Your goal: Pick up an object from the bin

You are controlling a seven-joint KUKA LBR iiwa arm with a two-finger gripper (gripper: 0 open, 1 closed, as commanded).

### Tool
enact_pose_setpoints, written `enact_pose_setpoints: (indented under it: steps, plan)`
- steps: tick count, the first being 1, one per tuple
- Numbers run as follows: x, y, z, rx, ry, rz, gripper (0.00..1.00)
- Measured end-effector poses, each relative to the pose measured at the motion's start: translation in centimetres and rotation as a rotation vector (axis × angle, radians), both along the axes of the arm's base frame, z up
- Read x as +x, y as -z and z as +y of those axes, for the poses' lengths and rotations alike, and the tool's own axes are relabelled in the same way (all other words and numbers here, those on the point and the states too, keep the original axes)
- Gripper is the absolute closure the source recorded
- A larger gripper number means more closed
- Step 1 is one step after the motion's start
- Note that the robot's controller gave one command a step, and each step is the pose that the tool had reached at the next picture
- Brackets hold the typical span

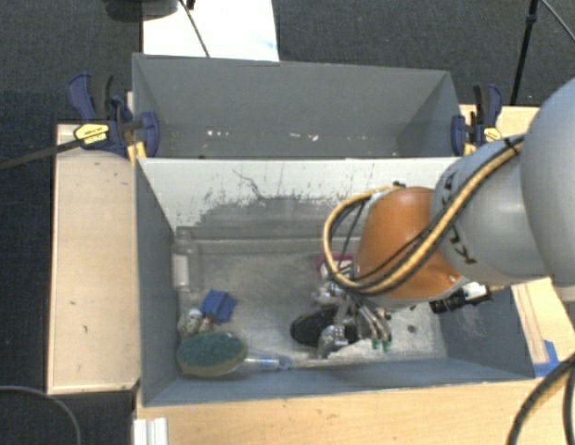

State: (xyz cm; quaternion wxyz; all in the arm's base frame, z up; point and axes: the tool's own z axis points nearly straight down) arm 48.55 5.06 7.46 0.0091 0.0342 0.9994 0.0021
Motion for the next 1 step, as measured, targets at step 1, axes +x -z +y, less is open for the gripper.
enact_pose_setpoints:
  steps: [1]
  plan:
    - [2.56, -14.23, -2.2, -0.007, -0.309, 0.009, 1.0]
